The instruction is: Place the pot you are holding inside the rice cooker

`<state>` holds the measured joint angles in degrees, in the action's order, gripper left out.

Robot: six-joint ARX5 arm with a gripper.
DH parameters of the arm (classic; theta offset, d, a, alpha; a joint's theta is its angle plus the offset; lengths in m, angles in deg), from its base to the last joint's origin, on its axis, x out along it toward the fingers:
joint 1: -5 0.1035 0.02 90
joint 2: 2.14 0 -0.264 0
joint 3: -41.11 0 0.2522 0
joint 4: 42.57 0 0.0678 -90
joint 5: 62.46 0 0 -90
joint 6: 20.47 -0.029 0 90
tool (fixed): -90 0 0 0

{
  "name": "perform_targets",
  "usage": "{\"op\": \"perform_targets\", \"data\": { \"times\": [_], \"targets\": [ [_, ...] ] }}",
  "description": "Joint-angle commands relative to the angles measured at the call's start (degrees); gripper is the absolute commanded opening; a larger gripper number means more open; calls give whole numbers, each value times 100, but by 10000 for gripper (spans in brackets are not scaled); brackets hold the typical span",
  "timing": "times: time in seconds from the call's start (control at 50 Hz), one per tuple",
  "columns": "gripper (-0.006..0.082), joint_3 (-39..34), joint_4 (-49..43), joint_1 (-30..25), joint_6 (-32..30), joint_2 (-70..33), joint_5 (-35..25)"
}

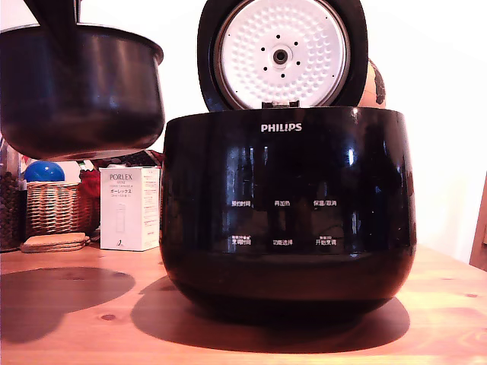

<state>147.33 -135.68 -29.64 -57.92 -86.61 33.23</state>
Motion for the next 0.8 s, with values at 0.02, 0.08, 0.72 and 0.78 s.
{"op": "perform_targets", "data": {
  "times": [0.02, 0.08, 0.72, 0.78],
  "targets": [
    [-24, 109, 111, -15, -2, 133, 149],
    [-24, 111, 111, -15, -2, 133, 151],
    [-24, 459, 111, -240, 151, 136, 337],
    [-24, 597, 111, -341, 151, 136, 334]
  ]
}}
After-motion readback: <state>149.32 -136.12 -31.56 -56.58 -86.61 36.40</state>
